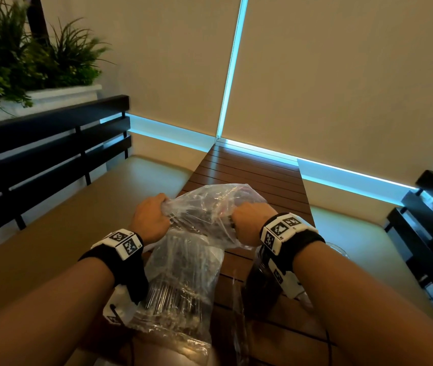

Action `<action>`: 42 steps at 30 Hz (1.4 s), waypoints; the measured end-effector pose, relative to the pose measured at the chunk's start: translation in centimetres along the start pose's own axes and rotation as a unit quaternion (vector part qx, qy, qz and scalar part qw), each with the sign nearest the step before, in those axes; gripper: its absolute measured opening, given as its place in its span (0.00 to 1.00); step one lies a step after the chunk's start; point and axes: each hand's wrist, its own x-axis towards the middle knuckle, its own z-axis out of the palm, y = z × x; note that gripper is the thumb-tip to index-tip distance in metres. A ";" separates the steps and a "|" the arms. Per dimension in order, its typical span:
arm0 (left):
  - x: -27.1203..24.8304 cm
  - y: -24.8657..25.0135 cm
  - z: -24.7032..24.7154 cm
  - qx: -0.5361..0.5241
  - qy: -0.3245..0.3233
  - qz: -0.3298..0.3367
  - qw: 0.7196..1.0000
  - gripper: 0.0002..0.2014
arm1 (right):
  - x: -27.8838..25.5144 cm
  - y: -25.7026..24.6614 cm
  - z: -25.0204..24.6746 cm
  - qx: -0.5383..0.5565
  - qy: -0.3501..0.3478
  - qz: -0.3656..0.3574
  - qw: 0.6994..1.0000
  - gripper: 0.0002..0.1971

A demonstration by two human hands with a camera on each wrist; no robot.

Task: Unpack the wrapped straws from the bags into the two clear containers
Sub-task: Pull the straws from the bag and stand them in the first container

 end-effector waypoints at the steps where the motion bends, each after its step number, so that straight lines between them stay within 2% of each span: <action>1: 0.1 -0.5 0.2 0.012 0.003 -0.009 1.000 0.05 | -0.1 0.3 -0.1 0.013 0.010 -0.006 1.000 0.17; 5: 0.3 -1.7 0.7 0.035 0.003 -0.048 0.998 0.06 | -0.1 1.4 0.3 0.013 0.035 0.006 0.999 0.20; 13: 0.7 -1.9 1.1 0.052 0.000 -0.112 0.992 0.02 | -1.3 5.7 -1.0 0.041 0.075 0.053 0.995 0.12; 19: 0.5 -1.4 1.5 0.018 0.001 -0.182 0.983 0.04 | -3.1 8.9 -1.4 0.183 0.109 0.098 0.972 0.08; 21: 0.1 -0.8 1.8 0.031 -0.024 -0.177 0.983 0.05 | -3.6 9.6 -1.5 0.254 0.140 0.104 0.951 0.11; 23: -0.3 0.3 2.2 0.088 -0.097 -0.137 0.982 0.05 | -3.7 10.0 -1.4 0.301 0.178 0.112 0.930 0.12; 24: -0.4 0.8 2.6 0.105 -0.135 -0.129 0.977 0.11 | -3.7 10.1 -1.2 0.314 0.192 0.116 0.923 0.11; 26: -0.9 2.0 3.1 0.136 -0.194 -0.137 0.962 0.32 | -3.5 10.1 -0.7 0.341 0.215 0.115 0.908 0.09; 27: -1.0 2.6 3.5 0.163 -0.197 -0.132 0.958 0.39 | -3.4 10.0 -0.3 0.356 0.227 0.114 0.899 0.07; 29: -1.3 5.0 3.5 0.193 -0.142 -0.090 0.967 0.46 | -3.2 9.5 0.2 0.382 0.257 0.113 0.881 0.05; 30: -1.5 6.8 3.2 0.153 -0.105 -0.056 0.981 0.49 | -3.1 9.1 0.5 0.388 0.270 0.111 0.874 0.05; 31: -1.5 8.6 2.8 0.067 -0.075 -0.015 0.995 0.51 | -3.0 8.7 0.8 0.392 0.280 0.108 0.870 0.05; 32: -1.5 10.4 2.3 -0.045 -0.067 0.008 0.997 0.53 | -2.9 8.1 1.1 0.393 0.283 0.101 0.869 0.05; 33: -1.4 12.1 1.8 -0.166 -0.074 0.027 0.983 0.55 | -2.7 7.5 1.4 0.393 0.283 0.089 0.870 0.05; 35: -0.9 15.0 1.1 -0.357 -0.086 0.025 0.930 0.55 | -2.5 6.2 1.9 0.385 0.281 0.060 0.877 0.05; 38: -0.1 18.3 0.2 -0.506 -0.056 -0.023 0.860 0.42 | -2.4 4.3 2.6 0.395 0.291 0.034 0.871 0.05; 41: 0.5 19.7 0.3 -0.544 -0.042 -0.084 0.834 0.18 | -2.2 2.9 3.6 0.426 0.293 0.028 0.856 0.08; 42: 0.3 20.0 0.3 -0.543 -0.047 -0.094 0.833 0.15 | -2.1 2.7 3.9 0.434 0.289 0.027 0.853 0.10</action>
